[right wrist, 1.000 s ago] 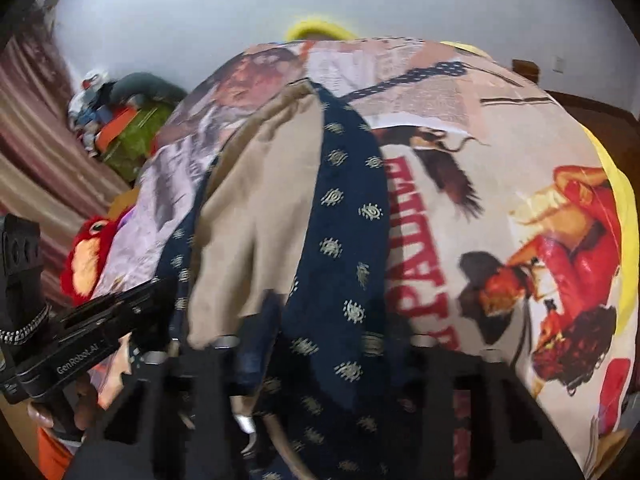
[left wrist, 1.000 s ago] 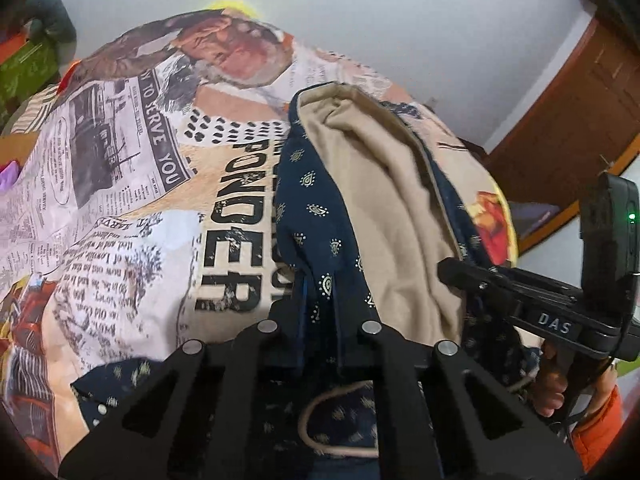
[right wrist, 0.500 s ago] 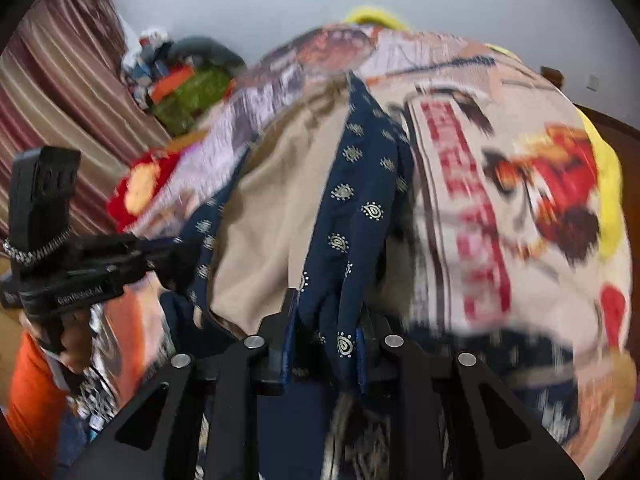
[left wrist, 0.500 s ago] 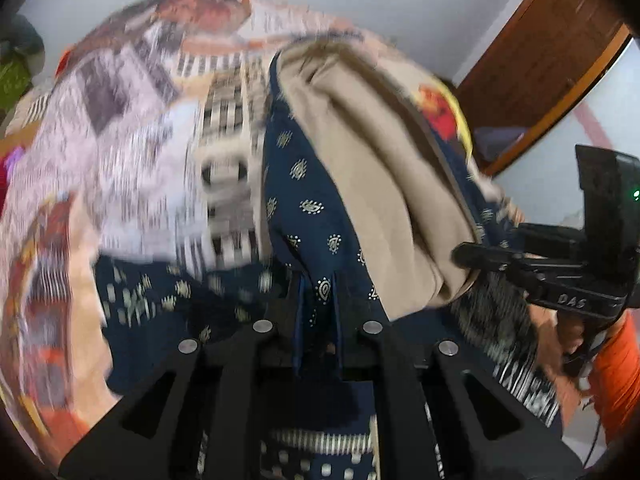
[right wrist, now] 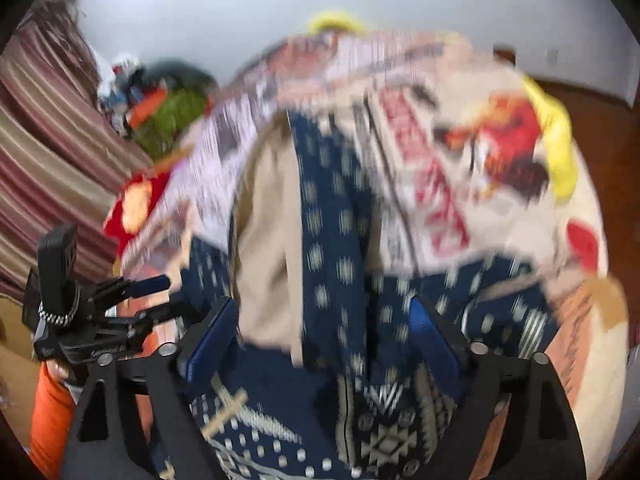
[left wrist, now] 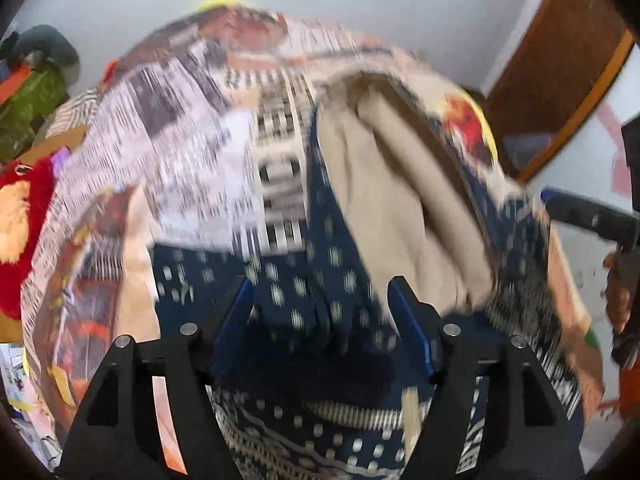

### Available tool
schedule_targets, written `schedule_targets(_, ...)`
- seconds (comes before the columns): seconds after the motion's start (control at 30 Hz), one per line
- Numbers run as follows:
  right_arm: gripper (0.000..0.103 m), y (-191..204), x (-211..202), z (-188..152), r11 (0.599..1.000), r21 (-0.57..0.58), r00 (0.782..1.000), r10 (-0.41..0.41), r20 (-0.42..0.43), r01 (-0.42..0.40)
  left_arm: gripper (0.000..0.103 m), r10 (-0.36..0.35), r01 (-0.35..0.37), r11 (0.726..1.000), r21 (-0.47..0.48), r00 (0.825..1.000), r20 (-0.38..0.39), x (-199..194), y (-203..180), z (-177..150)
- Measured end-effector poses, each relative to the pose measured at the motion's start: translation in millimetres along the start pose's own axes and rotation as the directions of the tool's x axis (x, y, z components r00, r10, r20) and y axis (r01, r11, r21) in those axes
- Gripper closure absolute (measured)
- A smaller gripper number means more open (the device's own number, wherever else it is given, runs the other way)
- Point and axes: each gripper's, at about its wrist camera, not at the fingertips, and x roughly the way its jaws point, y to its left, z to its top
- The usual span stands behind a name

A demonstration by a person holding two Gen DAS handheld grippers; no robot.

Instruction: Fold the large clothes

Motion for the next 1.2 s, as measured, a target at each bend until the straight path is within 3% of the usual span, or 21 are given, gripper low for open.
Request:
schedule_targets(0.1,0.014,5,5,21,1.0,0.001,1.0,-0.016,0.02,0.016,0.034,-0.01,0.011,0.998,-0.062,1.0,0.019,11,10,28)
schedule_targets(0.23,0.014,2,34,44,0.999,0.029,1.0,-0.02,-0.016,0.02,0.034,-0.033,0.035,0.99,-0.138,0.999,0.017,42,22,55)
schedule_targets(0.47,0.018,-14,106,66,0.992,0.122,0.997,0.031,-0.075,-0.022,0.034,-0.096,0.09,0.968,-0.234,0.995,-0.015,101,34,71)
schedule_targets(0.57,0.037,-13,120,71,0.991,0.127,0.996,0.056,-0.068,-0.047,0.057,-0.134,0.131,0.96,-0.249,0.991,0.007,110,34,78)
schedule_targets(0.63,0.052,-8,125,72,0.992,0.113,0.996,0.067,-0.052,-0.061,0.09,-0.176,0.172,0.953,-0.249,0.984,0.006,113,31,81)
schedule_targets(0.67,0.057,-5,126,73,0.993,0.1,0.996,0.072,-0.046,-0.068,0.093,-0.192,0.187,0.952,-0.242,0.981,0.004,112,28,81)
schedule_targets(0.73,0.07,2,126,72,0.995,0.06,0.996,0.082,-0.042,-0.08,0.095,-0.191,0.19,0.96,-0.207,0.981,0.017,103,20,80)
schedule_targets(0.8,0.075,10,118,67,0.996,0.02,0.996,0.084,-0.03,-0.084,0.095,-0.191,0.193,0.969,-0.151,0.981,0.033,85,11,75)
schedule_targets(1.03,0.078,36,59,31,0.988,-0.078,0.99,0.138,0.012,-0.136,0.095,-0.189,0.189,0.982,0.013,0.979,0.078,-8,-17,34)
schedule_targets(1.2,0.078,62,6,-15,0.973,-0.155,0.984,0.176,0.01,-0.173,0.095,-0.172,0.166,0.983,0.081,0.982,0.078,-51,-29,-8)
